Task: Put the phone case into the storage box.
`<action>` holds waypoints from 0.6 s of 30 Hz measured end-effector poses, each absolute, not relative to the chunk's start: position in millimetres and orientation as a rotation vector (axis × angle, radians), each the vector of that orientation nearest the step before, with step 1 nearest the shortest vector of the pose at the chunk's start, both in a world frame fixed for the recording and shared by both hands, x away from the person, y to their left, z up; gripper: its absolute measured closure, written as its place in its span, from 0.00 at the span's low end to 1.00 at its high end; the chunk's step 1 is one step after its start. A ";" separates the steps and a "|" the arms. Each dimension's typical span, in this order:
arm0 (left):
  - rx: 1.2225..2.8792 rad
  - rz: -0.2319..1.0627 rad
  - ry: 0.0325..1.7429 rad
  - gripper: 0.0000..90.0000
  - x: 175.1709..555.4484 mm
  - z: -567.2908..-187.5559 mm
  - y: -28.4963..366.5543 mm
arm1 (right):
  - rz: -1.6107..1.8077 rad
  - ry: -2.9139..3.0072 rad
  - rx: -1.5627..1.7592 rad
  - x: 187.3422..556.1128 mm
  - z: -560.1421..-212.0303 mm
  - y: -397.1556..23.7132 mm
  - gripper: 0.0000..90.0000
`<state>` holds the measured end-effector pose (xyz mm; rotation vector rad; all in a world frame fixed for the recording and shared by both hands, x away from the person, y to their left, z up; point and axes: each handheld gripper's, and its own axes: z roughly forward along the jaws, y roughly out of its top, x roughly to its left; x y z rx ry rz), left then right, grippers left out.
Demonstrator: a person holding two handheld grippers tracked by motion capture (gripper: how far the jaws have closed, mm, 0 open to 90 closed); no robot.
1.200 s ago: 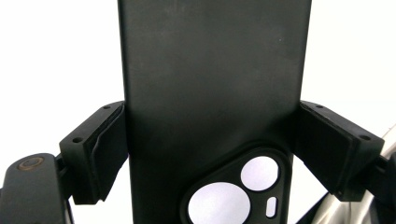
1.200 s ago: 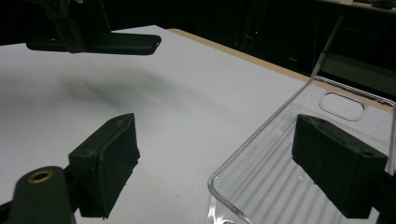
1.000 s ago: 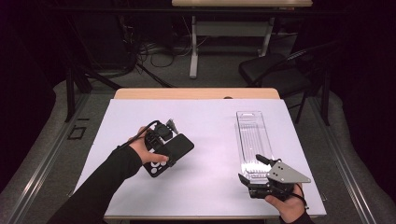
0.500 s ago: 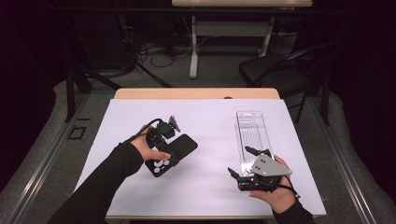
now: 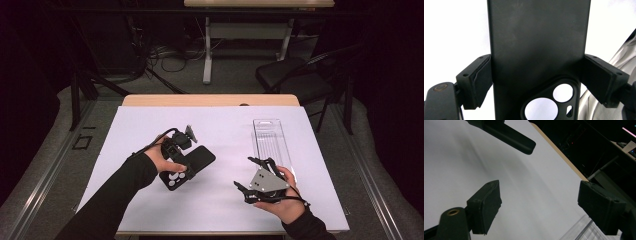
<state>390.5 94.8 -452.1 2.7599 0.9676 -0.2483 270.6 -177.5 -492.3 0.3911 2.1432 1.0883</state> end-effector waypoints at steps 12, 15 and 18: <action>2.787 -0.250 0.920 0.16 388.1 -454.4 81.6 | 1.030 2.148 0.294 275.8 -491.6 -168.1 0.21; 2.784 -0.255 0.911 0.16 386.7 -454.0 77.1 | 1.010 2.144 0.264 277.2 -492.1 -165.4 0.21; 2.784 -0.256 0.896 0.16 385.6 -454.1 72.2 | 0.996 2.154 0.240 278.1 -492.4 -162.5 0.22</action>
